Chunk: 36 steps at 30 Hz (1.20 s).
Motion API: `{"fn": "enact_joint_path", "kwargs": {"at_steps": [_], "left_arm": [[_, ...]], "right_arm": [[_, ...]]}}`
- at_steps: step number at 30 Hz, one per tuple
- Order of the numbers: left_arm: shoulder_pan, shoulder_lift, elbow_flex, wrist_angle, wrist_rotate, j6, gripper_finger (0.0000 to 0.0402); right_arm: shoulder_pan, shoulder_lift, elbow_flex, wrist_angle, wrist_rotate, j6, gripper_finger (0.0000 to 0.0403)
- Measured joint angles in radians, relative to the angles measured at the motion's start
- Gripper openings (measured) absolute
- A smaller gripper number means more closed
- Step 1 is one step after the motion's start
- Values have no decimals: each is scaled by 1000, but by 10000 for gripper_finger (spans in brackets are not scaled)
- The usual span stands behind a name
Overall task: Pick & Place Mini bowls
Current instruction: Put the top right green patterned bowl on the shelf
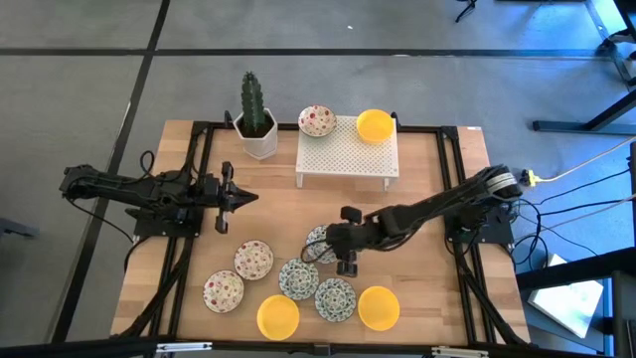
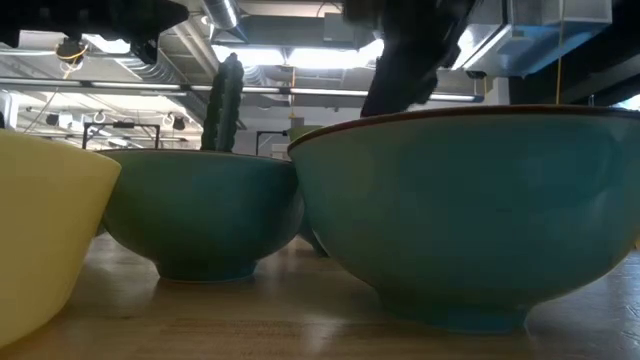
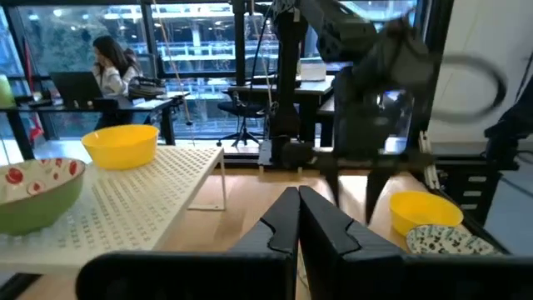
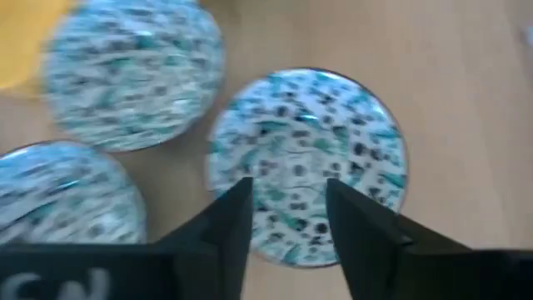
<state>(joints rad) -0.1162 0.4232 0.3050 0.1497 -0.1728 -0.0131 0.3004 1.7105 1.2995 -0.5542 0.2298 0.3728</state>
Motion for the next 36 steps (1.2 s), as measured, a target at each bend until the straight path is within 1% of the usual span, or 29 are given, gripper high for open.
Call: {"fn": "enact_joint_path", "kwargs": {"at_steps": [4, 6, 8, 14, 20, 24, 29, 36], "left_arm": [[0, 0, 0, 2, 0, -47, 4], [0, 0, 0, 2, 5, -56, 4], [0, 0, 0, 3, 12, -59, 4], [0, 0, 0, 4, 11, -104, 4], [0, 0, 0, 3, 11, -105, 4], [0, 0, 0, 3, 11, -105, 4], [0, 0, 0, 3, 11, -98, 4], [0, 0, 0, 3, 11, -97, 4]], "right_arm": [[-19, 42, 0, -38, 85, 44, 199], [-27, 46, 0, -36, 127, 54, 211], [-35, 46, 0, -36, 145, 74, 218], [-65, 46, 0, -65, 71, 123, 221], [-82, 47, 0, -118, 65, 148, 221], [-97, 51, 0, -120, 65, 158, 221], [-110, 51, -28, -105, 57, 175, 221], [-114, 51, -105, -11, 30, 178, 221]]}}
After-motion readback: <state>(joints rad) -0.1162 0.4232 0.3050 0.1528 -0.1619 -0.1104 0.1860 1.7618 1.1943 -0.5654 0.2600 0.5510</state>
